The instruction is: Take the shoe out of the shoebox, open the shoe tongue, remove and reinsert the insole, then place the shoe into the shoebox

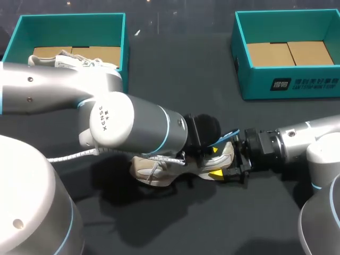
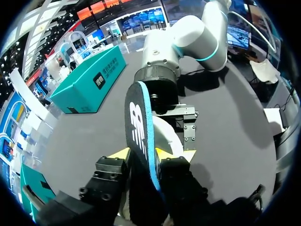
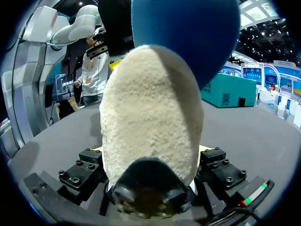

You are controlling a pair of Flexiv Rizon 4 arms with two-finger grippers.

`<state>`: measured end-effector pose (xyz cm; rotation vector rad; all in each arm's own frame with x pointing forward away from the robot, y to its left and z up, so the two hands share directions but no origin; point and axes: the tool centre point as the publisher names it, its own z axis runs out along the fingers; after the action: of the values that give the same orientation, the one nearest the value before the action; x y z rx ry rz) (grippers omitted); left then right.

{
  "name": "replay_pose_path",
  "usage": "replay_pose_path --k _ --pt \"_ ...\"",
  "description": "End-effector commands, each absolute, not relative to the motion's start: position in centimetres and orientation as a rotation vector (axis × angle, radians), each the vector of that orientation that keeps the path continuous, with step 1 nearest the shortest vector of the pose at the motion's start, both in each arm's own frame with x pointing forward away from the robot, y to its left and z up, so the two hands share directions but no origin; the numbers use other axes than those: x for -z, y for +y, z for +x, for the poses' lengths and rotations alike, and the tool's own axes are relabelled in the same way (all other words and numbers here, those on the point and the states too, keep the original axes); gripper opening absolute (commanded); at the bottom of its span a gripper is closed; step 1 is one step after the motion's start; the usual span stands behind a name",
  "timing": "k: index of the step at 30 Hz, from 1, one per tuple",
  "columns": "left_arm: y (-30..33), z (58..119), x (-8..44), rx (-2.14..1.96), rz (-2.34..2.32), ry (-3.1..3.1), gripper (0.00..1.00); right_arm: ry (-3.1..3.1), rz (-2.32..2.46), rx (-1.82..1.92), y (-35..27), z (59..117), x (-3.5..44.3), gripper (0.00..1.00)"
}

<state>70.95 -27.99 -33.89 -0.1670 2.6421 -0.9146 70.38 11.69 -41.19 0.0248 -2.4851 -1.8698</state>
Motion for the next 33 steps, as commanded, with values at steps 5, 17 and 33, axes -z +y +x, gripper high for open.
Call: replay_pose_path --k 5,17,33 --pt "-28.3 71.6 35.0 0.907 -0.176 2.664 0.27 -2.49 0.023 1.865 11.8 70.3 41.2 0.0" --pt "-27.9 71.5 32.9 1.008 -0.209 2.7 0.0 -2.49 0.023 1.865 11.8 70.3 41.2 0.0" --pt "-28.5 69.9 25.4 1.323 -0.141 2.906 0.0 -2.49 0.023 1.865 11.8 70.3 41.2 0.0"
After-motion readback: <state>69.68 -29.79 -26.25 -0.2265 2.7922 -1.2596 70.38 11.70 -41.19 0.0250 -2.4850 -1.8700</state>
